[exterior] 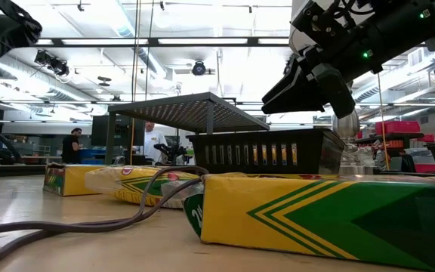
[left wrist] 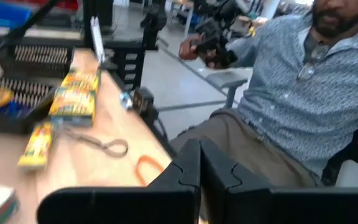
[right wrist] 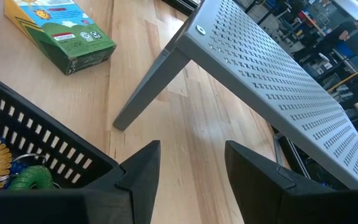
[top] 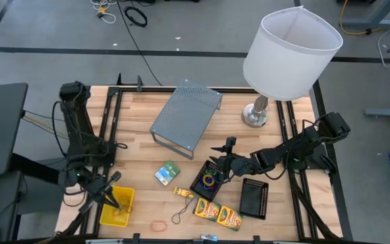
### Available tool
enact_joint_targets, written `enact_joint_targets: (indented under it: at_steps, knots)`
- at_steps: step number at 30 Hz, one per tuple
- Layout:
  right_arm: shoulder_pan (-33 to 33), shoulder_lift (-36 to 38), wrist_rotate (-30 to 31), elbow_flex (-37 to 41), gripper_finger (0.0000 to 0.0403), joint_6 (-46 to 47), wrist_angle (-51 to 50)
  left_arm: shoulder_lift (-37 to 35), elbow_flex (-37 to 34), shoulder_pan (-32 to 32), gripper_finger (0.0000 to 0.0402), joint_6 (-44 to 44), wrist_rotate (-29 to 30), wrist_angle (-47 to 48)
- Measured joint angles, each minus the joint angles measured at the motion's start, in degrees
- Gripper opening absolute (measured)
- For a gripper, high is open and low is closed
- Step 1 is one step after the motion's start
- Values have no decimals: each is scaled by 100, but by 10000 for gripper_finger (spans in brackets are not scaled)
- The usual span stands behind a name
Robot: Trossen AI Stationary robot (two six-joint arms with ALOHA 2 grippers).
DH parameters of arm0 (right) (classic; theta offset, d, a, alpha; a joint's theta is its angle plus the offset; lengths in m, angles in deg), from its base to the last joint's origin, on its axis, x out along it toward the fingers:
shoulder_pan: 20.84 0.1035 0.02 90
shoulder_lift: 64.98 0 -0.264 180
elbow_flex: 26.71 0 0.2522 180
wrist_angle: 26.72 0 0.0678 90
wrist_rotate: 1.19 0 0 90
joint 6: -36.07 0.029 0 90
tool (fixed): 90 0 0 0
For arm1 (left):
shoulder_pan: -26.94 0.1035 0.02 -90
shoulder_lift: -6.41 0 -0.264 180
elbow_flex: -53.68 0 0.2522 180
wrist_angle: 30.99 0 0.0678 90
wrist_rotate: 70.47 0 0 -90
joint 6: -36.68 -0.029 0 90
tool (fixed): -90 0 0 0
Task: Pick & Place Office Desk Supplies
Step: Put the black rubber band into the yellow bin
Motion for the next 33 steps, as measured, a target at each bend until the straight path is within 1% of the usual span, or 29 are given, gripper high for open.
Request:
enact_joint_targets:
  at_steps: [5, 11, 15, 22, 25, 28, 30, 33]
  knots:
    - [0, 2, 0, 0, 188, 0, 0, -246, 0, -480, 1, 1116, 492, 1089]
    - [0, 0, 0, -1, 188, 0, -2, -254, 0, -761, 1, 2327, 577, 1832]
    - [0, 0, 0, 0, 188, -20, -4, -254, 0, -757, 1, 2923, 400, 2237]
    - [0, 0, 2, 0, 188, -20, -4, -192, 1, -682, 1, 4193, -212, 3234]
    - [0, 1, 1, 0, 188, -20, -4, -164, 0, -563, 1, 4321, -462, 3281]
    - [0, 0, 0, 0, 188, -20, -4, -160, 0, -467, 2, 4399, -570, 3276]
    - [-4, 2, 0, 0, 188, -22, -4, -160, 1, -455, 10, 4504, -668, 3275]
    - [-33, 1, 2, -1, 188, -21, -4, -160, 0, -455, 28, 4651, -657, 3279]
